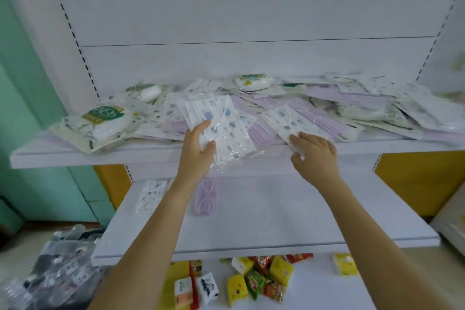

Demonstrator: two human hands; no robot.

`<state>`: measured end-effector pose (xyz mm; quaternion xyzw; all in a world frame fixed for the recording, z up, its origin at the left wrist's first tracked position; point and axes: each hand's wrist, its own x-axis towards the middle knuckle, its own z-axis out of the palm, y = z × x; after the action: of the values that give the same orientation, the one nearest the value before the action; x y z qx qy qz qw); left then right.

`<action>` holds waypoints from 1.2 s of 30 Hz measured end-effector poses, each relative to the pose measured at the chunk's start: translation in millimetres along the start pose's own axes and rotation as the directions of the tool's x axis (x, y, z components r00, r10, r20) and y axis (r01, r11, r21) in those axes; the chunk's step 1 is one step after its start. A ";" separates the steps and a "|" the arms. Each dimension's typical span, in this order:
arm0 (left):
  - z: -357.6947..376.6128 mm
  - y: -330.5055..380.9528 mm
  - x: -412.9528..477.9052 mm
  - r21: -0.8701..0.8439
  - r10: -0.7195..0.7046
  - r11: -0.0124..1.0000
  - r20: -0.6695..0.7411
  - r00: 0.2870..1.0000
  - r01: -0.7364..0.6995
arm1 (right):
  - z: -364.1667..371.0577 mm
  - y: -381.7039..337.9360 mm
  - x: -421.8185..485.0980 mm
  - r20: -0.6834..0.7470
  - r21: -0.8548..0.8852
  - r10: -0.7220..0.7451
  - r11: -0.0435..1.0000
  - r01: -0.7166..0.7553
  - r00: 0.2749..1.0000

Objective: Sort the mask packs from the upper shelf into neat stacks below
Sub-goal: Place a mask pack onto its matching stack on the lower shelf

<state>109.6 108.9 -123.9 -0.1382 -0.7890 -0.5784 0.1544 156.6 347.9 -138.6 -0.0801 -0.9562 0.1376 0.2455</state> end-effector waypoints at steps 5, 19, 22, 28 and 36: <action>9.8 3.2 -0.6 -0.010 -0.022 1.000 0.034 0.999 0.022 | -1.7 -6.3 -5.8 -0.304 0.252 0.169 0.963 -0.092 0.938; -19.0 6.4 -9.9 -0.177 -0.068 0.982 -0.018 0.998 0.064 | 19.7 -110.9 -26.5 0.016 0.628 -0.293 0.747 0.219 0.956; -48.1 0.5 -12.5 -0.205 -0.038 0.979 -0.092 0.995 0.018 | 17.8 -109.3 -4.4 -0.033 0.436 -0.160 0.886 0.159 0.987; -79.0 -7.6 -16.0 -0.114 -0.059 0.993 -0.206 0.977 0.036 | 31.9 -110.4 13.7 0.230 0.015 -0.228 0.973 0.230 0.946; -85.4 -17.3 -20.6 -0.079 -0.154 0.987 -0.223 0.963 0.139 | 31.6 -108.9 5.7 -0.073 0.133 -0.119 0.983 0.128 0.990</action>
<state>128.8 21.4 -123.1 -0.0169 -0.7557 -0.6246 0.1963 126.8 238.7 -129.6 -0.0081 -0.9391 0.1848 0.2896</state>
